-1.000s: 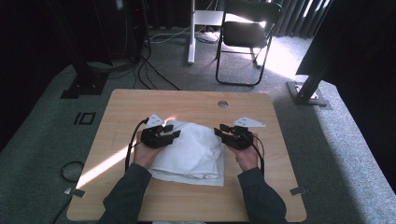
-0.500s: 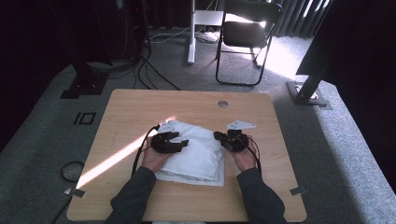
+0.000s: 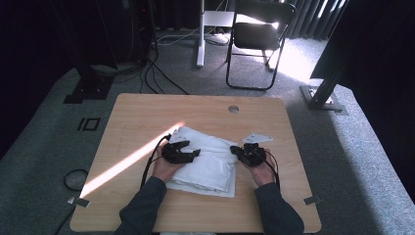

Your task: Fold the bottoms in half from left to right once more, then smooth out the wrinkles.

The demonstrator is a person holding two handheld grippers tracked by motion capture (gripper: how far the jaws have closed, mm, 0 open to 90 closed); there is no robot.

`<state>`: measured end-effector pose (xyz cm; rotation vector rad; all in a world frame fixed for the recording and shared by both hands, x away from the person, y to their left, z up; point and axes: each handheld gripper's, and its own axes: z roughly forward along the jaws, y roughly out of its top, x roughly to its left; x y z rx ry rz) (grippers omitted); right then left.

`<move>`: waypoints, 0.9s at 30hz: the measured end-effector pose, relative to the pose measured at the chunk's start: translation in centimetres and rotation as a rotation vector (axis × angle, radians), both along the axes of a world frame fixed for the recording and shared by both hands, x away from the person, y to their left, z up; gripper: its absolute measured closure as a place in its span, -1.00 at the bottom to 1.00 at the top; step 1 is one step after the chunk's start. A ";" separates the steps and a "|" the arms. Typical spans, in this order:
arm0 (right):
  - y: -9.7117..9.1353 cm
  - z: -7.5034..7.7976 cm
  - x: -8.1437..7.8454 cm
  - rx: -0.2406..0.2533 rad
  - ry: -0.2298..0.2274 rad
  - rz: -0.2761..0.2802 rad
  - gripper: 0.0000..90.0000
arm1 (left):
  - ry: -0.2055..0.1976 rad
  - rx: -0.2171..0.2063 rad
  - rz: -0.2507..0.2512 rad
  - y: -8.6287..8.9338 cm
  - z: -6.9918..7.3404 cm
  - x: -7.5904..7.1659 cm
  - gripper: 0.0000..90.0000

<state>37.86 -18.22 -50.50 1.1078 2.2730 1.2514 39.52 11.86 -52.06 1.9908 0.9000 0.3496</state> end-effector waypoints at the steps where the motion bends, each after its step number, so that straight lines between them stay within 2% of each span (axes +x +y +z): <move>1: 0.0 -0.1 0.0 -0.002 -0.001 -0.001 0.94 | -0.005 -0.001 0.003 0.0 0.0 -0.1 -0.20; 6: 0.0 -0.2 -0.1 -0.011 0.006 -0.005 0.90 | -0.021 0.002 -0.003 -0.2 -0.2 -0.4 -0.29; 7: 0.0 -0.1 -0.1 -0.014 0.006 -0.006 0.82 | -0.022 0.004 0.003 -0.2 -0.2 -0.5 -0.29; 9: 0.1 0.3 -0.4 -0.028 -0.014 -0.038 0.45 | -0.020 -0.005 0.011 -0.2 -0.2 -0.6 -0.32; 11: 0.1 0.5 -0.7 -0.017 -0.022 -0.046 0.38 | -0.020 -0.007 0.029 -0.4 -0.2 -0.8 -0.33; 12: 0.3 1.6 -1.7 0.018 -0.066 -0.045 0.22 | -0.020 -0.002 0.038 -0.5 -0.2 -0.9 -0.34; 13: 0.6 2.0 -2.2 0.024 -0.091 -0.035 0.18 | -0.018 -0.004 0.052 -0.7 -0.2 -1.1 -0.34; 14: 1.0 2.3 -2.6 0.025 -0.106 -0.016 0.18 | -0.013 -0.019 0.062 -0.9 -0.3 -1.2 -0.36; 16: 2.2 2.3 -3.3 -0.005 -0.131 0.011 0.17 | -0.005 -0.048 0.077 -0.9 -0.3 -1.4 -0.37; 17: 2.7 2.1 -3.4 -0.021 -0.127 0.027 0.14 | 0.005 -0.070 0.079 -0.9 -0.3 -1.5 -0.38; 19: 3.7 0.9 -3.2 -0.055 -0.090 0.034 0.09 | 0.016 -0.115 0.089 -0.7 -0.3 -1.6 -0.38; 21: 4.3 -0.7 -2.9 -0.093 -0.044 0.039 0.03 | 0.013 -0.118 0.088 -0.6 -0.3 -1.6 -0.38; 24: 4.6 -3.0 -2.6 -0.113 0.027 0.033 0.00 | 0.017 -0.128 0.088 -0.5 -0.3 -1.6 -0.38; 26: 4.5 -3.8 -2.4 -0.091 0.065 0.038 0.16 | 0.015 -0.124 0.080 -0.5 -0.3 -1.6 -0.40; 27: 4.3 -3.9 -2.3 -0.077 0.081 0.054 0.38 | 0.012 -0.119 0.083 -0.6 -0.3 -1.6 -0.42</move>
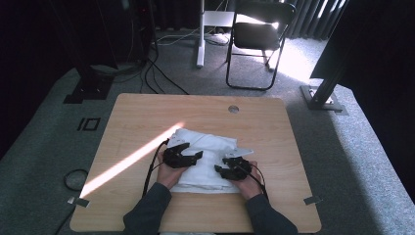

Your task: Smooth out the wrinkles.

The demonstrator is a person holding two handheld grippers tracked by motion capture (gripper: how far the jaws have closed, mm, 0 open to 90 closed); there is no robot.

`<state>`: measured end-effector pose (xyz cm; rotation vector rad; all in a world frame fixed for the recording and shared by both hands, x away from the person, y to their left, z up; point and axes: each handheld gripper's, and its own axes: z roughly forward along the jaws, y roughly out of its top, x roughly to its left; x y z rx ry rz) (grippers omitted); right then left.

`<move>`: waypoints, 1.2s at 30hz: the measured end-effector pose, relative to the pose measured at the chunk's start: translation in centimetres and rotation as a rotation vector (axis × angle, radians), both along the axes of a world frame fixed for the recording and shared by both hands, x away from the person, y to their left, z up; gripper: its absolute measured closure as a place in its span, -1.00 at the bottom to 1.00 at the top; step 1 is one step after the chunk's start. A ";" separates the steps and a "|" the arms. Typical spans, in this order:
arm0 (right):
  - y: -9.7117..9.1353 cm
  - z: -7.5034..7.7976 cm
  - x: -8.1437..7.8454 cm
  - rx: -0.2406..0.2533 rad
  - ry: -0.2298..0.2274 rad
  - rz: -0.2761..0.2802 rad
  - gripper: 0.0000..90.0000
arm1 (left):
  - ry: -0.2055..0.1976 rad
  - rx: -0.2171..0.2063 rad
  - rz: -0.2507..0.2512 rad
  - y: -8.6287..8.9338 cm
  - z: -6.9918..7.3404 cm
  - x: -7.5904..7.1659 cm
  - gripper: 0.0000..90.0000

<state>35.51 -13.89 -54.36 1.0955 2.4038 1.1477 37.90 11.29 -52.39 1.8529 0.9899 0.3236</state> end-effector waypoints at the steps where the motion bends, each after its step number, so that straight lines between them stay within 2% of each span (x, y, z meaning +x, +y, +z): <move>1: -0.1 0.0 0.0 0.011 0.015 0.016 0.58 | -0.001 0.005 0.000 0.0 0.0 0.0 -0.42; 4: -0.4 0.2 -0.4 -0.015 0.020 0.025 0.80 | -0.007 0.006 -0.001 -0.1 0.0 -0.1 -0.43; 8: -1.4 0.3 -1.3 -0.005 0.023 0.023 0.84 | -0.014 0.010 -0.004 -0.1 0.0 -0.2 -0.43; 13: -2.3 1.0 -2.6 -0.012 -0.013 0.023 0.86 | 0.004 -0.009 -0.023 0.2 0.4 -0.3 -0.45; 15: -2.6 1.2 -3.0 -0.018 -0.020 0.024 0.86 | -0.004 -0.036 -0.026 0.5 1.0 -0.6 -0.45; 18: -3.3 1.5 -3.3 -0.033 -0.024 0.010 0.71 | -0.034 -0.033 -0.027 1.4 2.0 -1.1 -0.51; 20: -3.8 1.6 -3.4 -0.039 -0.021 0.003 0.52 | -0.055 -0.016 0.006 2.2 2.4 -1.4 -0.51; 22: -4.2 1.9 -3.5 -0.033 -0.029 -0.016 0.37 | -0.052 -0.036 0.018 3.1 2.6 -1.5 -0.50; 24: -4.4 2.4 -3.6 -0.024 -0.054 -0.041 0.29 | -0.038 -0.039 0.002 3.4 2.5 -1.7 -0.48; 25: -4.5 2.7 -3.6 -0.013 -0.065 -0.051 0.26 | -0.030 -0.024 -0.004 3.3 2.3 -1.9 -0.48; 27: -4.5 3.4 -3.5 0.009 -0.103 -0.060 0.15 | -0.026 0.037 -0.025 2.6 1.8 -2.4 -0.48; 29: -4.2 3.9 -3.6 0.022 -0.116 -0.038 0.04 | -0.039 0.093 -0.040 1.8 1.3 -3.1 -0.49; 30: -4.0 3.9 -3.7 0.015 -0.121 -0.016 -0.05 | -0.055 0.120 -0.040 1.5 1.1 -3.5 -0.52; 32: -3.3 3.5 -3.9 -0.025 -0.113 0.025 -0.18 | -0.077 0.131 -0.037 1.5 1.1 -4.3 -0.52; 34: -2.9 2.6 -4.0 -0.075 -0.109 0.031 -0.20 | -0.093 0.120 -0.034 2.0 1.4 -5.2 -0.50; 36: -2.6 1.6 -3.7 -0.114 -0.067 0.040 -0.22 | -0.107 0.102 -0.046 2.5 1.5 -6.2 -0.45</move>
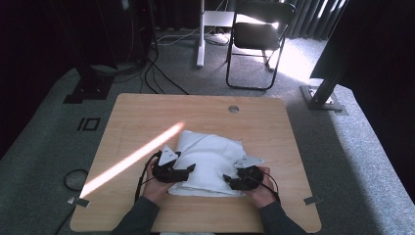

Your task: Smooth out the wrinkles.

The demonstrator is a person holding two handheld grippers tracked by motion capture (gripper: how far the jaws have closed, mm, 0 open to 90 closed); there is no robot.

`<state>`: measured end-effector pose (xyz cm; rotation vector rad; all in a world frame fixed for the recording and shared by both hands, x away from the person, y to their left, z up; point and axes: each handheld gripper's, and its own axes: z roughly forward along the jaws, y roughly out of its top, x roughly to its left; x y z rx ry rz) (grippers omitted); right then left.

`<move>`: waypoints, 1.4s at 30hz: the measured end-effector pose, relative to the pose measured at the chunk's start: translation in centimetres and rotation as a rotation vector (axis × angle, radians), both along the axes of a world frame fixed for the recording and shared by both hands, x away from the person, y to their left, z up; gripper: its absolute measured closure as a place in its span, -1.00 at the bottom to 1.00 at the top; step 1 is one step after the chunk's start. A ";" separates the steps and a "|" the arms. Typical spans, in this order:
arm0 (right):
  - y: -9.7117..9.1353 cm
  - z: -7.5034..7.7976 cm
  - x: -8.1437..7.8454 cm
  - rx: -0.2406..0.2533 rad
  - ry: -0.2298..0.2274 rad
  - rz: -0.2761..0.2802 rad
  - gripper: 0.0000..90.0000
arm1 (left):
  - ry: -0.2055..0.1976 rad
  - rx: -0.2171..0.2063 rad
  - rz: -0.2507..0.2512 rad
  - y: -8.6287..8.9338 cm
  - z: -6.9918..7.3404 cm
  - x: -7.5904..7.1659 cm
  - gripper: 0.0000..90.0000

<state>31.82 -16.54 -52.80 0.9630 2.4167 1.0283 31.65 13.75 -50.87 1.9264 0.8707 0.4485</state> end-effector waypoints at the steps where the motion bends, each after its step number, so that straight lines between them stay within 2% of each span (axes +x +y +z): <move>1: 0.1 -0.5 0.2 -0.030 0.012 -0.011 -0.21 | 0.006 0.004 -0.012 0.1 -0.1 -0.4 -0.42; 2: 0.1 -1.0 0.5 -0.057 0.020 -0.021 -0.20 | 0.010 0.024 -0.016 0.1 -0.4 -0.6 -0.42; 3: 0.1 -1.4 0.8 -0.067 0.036 -0.037 -0.14 | -0.003 0.055 -0.009 -0.1 -1.0 -1.0 -0.43; 4: -0.1 -2.1 1.5 -0.077 0.066 -0.066 -0.15 | -0.003 0.055 -0.009 -0.1 -1.0 -1.0 -0.42; 5: -0.3 -2.2 1.8 -0.046 0.084 -0.072 -0.14 | -0.009 0.055 -0.005 -0.2 -1.3 -1.1 -0.42; 7: -0.7 -2.3 2.5 -0.022 0.092 -0.094 -0.14 | -0.008 0.034 0.001 -0.2 -1.5 -1.2 -0.42; 8: -0.8 -2.4 2.8 -0.017 0.082 -0.107 -0.13 | -0.010 0.035 0.002 -0.4 -1.7 -1.2 -0.42; 10: -1.3 -2.7 3.7 0.027 0.085 -0.130 -0.11 | -0.023 0.060 0.012 -0.7 -1.9 -0.9 -0.42; 13: -1.1 -2.9 4.5 0.043 0.063 -0.144 -0.10 | -0.025 0.072 0.046 -0.7 -2.0 0.1 -0.42; 17: -0.4 -2.7 5.5 0.026 0.066 -0.152 -0.10 | -0.013 0.081 0.077 -0.5 -1.9 1.8 -0.42; 19: -0.3 -2.7 5.8 0.037 0.067 -0.160 -0.10 | -0.009 0.085 0.092 -0.4 -1.8 2.4 -0.42; 20: -0.1 -2.8 6.3 0.042 0.063 -0.166 -0.10 | -0.002 0.087 0.110 -0.2 -1.7 3.2 -0.42; 23: 0.7 -2.8 7.6 0.049 0.057 -0.185 -0.11 | 0.001 0.093 0.137 0.0 -1.7 4.3 -0.42; 29: 1.5 -2.7 9.4 0.046 0.064 -0.192 -0.12 | 0.016 0.110 0.182 0.4 -1.5 6.0 -0.42; 32: 1.8 -2.6 10.3 0.048 0.069 -0.196 -0.12 | 0.022 0.107 0.186 0.5 -1.4 6.4 -0.43; 35: 1.6 -2.6 10.5 0.043 0.070 -0.196 -0.20 | 0.030 0.090 0.193 0.9 -1.0 6.4 -0.47; 36: 1.4 -2.5 10.4 0.056 0.082 -0.203 -0.24 | 0.034 0.086 0.202 1.1 -0.7 6.2 -0.48; 38: 0.7 -2.0 10.1 0.086 0.086 -0.231 -0.31 | 0.015 0.062 0.216 1.8 0.2 5.5 -0.48; 40: 0.1 -1.1 9.3 0.094 0.055 -0.236 -0.34 | -0.011 0.028 0.227 2.8 1.2 4.5 -0.48; 42: -0.8 0.4 7.9 0.107 0.004 -0.229 -0.35 | -0.033 0.009 0.243 3.8 2.1 3.2 -0.48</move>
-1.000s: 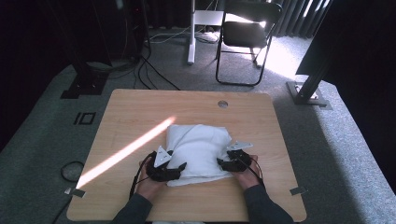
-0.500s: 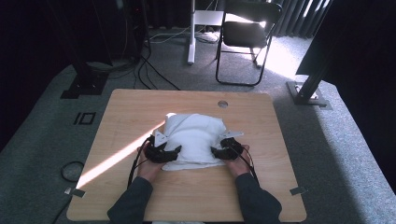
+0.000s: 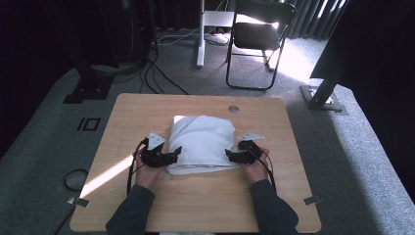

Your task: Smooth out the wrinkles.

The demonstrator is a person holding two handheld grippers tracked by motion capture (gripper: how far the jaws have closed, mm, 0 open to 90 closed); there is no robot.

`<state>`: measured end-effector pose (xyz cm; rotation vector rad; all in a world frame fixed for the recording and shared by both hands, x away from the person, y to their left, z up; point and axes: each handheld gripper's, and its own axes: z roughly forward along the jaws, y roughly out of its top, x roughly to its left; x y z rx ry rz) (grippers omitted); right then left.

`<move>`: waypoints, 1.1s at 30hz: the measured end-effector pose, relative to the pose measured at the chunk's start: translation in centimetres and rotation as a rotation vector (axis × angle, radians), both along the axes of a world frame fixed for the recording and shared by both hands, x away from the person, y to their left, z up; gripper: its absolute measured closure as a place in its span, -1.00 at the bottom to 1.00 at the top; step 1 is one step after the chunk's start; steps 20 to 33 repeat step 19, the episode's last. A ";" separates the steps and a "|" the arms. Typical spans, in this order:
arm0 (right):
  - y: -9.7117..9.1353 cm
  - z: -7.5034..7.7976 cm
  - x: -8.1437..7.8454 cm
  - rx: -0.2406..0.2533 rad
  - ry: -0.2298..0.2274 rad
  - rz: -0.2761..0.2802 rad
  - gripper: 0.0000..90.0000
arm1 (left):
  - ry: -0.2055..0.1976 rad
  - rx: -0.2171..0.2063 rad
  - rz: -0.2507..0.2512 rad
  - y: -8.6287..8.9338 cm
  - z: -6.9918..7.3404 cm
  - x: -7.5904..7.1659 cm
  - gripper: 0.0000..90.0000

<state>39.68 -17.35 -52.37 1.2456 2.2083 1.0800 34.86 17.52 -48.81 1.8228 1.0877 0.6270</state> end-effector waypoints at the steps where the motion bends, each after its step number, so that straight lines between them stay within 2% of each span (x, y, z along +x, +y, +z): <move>1: -0.5 0.7 -0.7 0.007 -0.023 -0.003 -0.34 | -0.012 -0.009 0.011 0.5 0.3 -0.7 -0.48; 5: -2.9 2.6 -3.6 0.075 -0.107 -0.032 -0.30 | -0.056 -0.046 0.043 2.3 0.9 -2.7 -0.47; 9: -4.6 2.6 -5.2 0.094 -0.135 -0.066 -0.29 | -0.084 -0.068 0.102 3.7 0.4 -3.7 -0.47; 12: -6.0 2.3 -5.8 0.097 -0.128 -0.092 -0.29 | -0.065 -0.055 0.125 4.5 -0.1 -3.7 -0.47; 19: -8.3 1.7 -6.2 0.129 -0.100 -0.151 -0.28 | -0.047 -0.076 0.157 5.5 -0.8 -4.0 -0.47; 33: -8.3 1.7 -6.2 0.129 -0.100 -0.151 -0.28 | -0.047 -0.076 0.157 5.5 -0.8 -4.0 -0.47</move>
